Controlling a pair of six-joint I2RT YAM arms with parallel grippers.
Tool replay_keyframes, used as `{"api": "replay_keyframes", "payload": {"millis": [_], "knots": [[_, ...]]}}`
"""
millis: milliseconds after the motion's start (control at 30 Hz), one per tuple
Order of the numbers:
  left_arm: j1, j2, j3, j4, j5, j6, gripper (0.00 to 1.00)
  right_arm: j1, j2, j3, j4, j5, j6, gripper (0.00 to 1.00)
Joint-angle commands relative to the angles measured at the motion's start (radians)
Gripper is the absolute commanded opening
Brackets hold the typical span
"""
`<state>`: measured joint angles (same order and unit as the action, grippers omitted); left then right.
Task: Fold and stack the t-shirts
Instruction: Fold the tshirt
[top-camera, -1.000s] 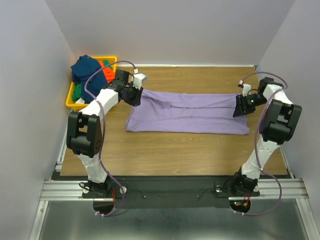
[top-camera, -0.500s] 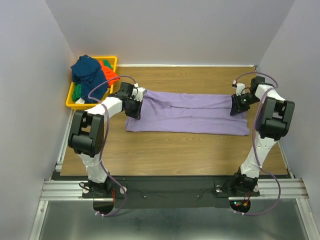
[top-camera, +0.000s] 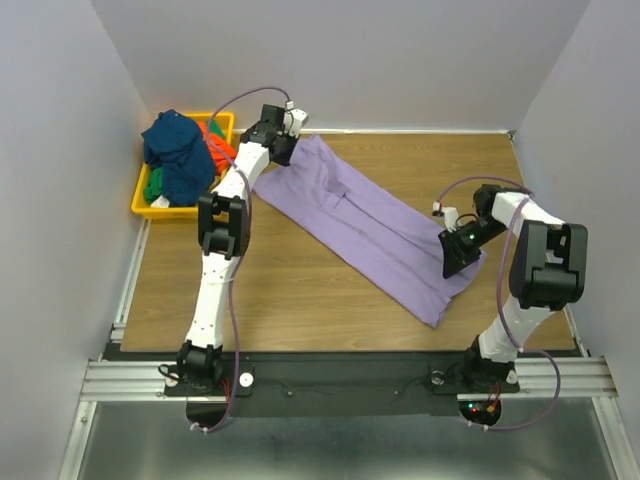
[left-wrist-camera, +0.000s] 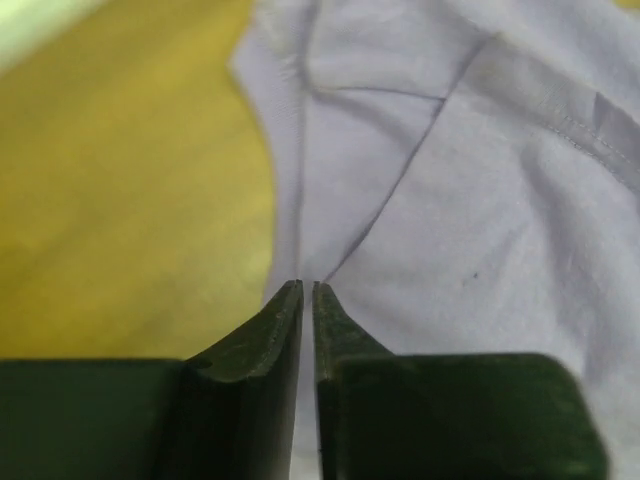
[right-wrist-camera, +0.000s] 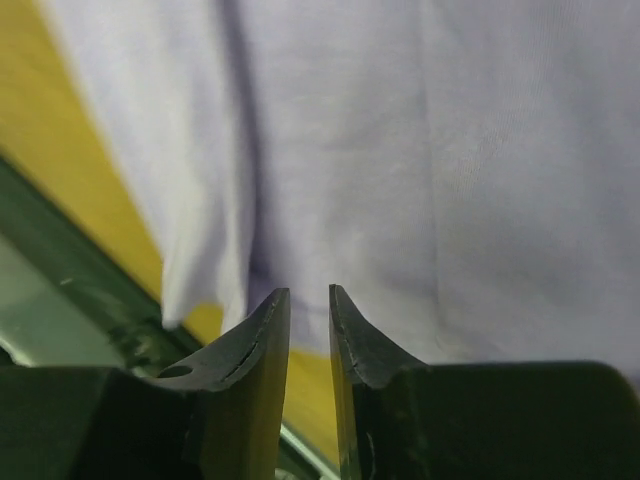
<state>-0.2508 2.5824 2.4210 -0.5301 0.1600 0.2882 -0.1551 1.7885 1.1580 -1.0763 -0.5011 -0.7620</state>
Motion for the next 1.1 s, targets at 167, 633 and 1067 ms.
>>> {"api": "replay_keyframes", "payload": {"millis": [167,633,1067], "knots": [[-0.001,-0.566,-0.506,0.276,0.11,-0.07,0.36,0.002,-0.057,0.233,0.001,-0.012,0.039,0.29],[-0.021,-0.69,-0.918,0.309,0.162,-0.253,0.26,0.006,0.173,0.224,0.09,0.071,0.059,0.24],[-0.034,-0.544,-0.801,0.266,0.116,-0.267,0.26,0.138,0.08,-0.041,-0.025,0.095,-0.02,0.21]]}}
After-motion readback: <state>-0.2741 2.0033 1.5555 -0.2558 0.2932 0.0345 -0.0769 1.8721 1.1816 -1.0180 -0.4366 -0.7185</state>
